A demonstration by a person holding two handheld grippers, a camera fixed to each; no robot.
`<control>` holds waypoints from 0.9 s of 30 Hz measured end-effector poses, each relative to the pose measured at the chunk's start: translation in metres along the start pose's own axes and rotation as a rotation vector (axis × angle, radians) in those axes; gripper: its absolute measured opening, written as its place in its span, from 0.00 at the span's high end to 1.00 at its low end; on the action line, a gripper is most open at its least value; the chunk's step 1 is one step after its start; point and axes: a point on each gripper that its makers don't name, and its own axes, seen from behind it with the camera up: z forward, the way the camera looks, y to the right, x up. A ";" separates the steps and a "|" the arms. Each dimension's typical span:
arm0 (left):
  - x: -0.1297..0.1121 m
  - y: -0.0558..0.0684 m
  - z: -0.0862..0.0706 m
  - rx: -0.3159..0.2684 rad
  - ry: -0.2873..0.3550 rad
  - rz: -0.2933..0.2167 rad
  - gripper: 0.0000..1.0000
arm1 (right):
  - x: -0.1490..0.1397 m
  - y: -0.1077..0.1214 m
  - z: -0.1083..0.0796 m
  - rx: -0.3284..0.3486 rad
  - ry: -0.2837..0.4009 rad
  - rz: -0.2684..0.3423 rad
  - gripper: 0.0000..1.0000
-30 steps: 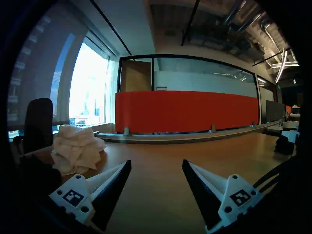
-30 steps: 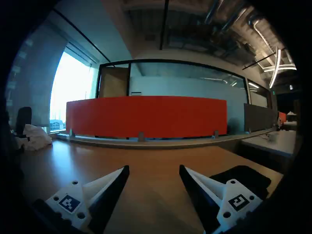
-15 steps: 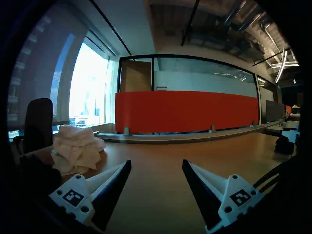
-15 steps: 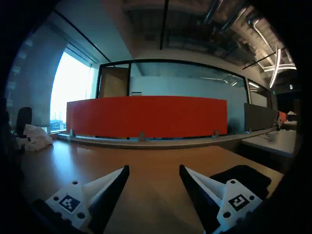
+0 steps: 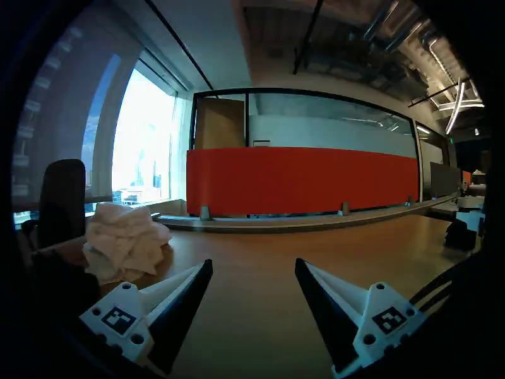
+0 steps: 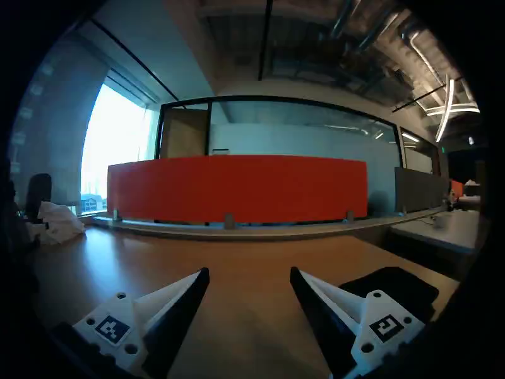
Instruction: Fold towel
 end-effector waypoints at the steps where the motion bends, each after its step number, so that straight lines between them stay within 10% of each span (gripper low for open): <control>1: 0.000 0.000 0.000 0.000 0.000 0.000 0.03 | 0.000 0.000 0.000 0.000 0.000 0.000 0.01; 27: 0.001 -0.001 0.003 -0.001 0.000 0.000 0.03 | 0.001 0.000 0.001 0.000 0.000 0.000 0.01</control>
